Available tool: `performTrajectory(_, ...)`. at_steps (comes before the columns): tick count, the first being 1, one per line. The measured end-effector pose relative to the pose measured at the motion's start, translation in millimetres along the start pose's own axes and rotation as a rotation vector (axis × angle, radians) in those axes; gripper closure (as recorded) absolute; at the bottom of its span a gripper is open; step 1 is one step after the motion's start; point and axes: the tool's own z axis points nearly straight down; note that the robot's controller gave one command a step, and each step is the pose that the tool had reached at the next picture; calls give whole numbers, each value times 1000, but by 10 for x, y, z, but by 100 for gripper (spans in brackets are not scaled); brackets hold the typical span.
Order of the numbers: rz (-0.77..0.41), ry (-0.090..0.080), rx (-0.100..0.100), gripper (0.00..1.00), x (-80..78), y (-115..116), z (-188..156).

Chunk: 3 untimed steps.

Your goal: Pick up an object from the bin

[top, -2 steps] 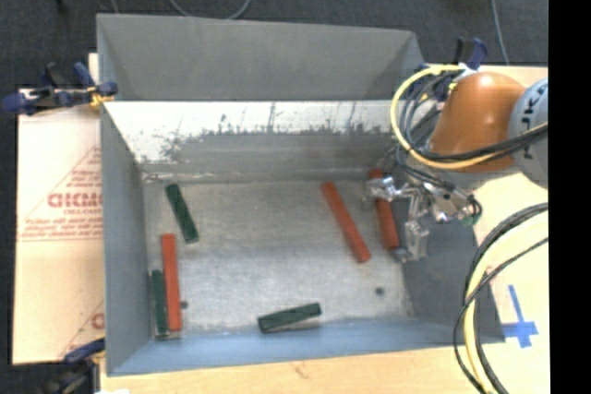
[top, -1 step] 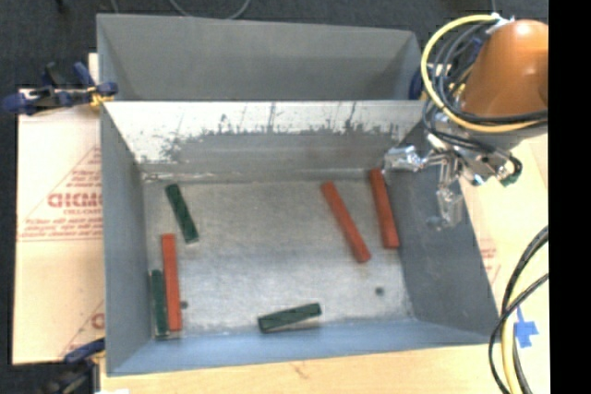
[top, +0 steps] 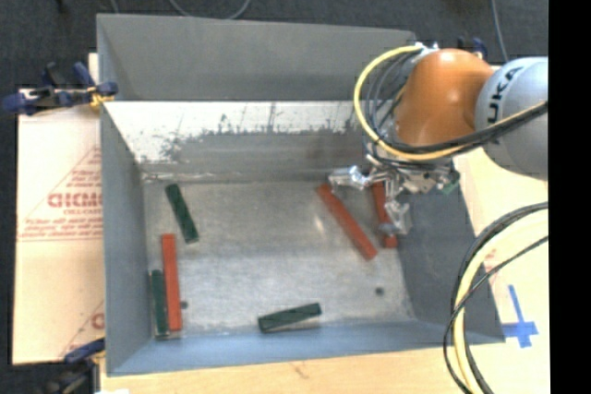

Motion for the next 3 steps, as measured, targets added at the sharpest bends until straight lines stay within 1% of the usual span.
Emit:
performTrajectory(1,-329,1,-4,0,-210,-97,-514)
performTrajectory(2,-812,-12,-9,0,105,-351,1)
performTrajectory(3,-807,-15,-7,100,82,-349,-21)
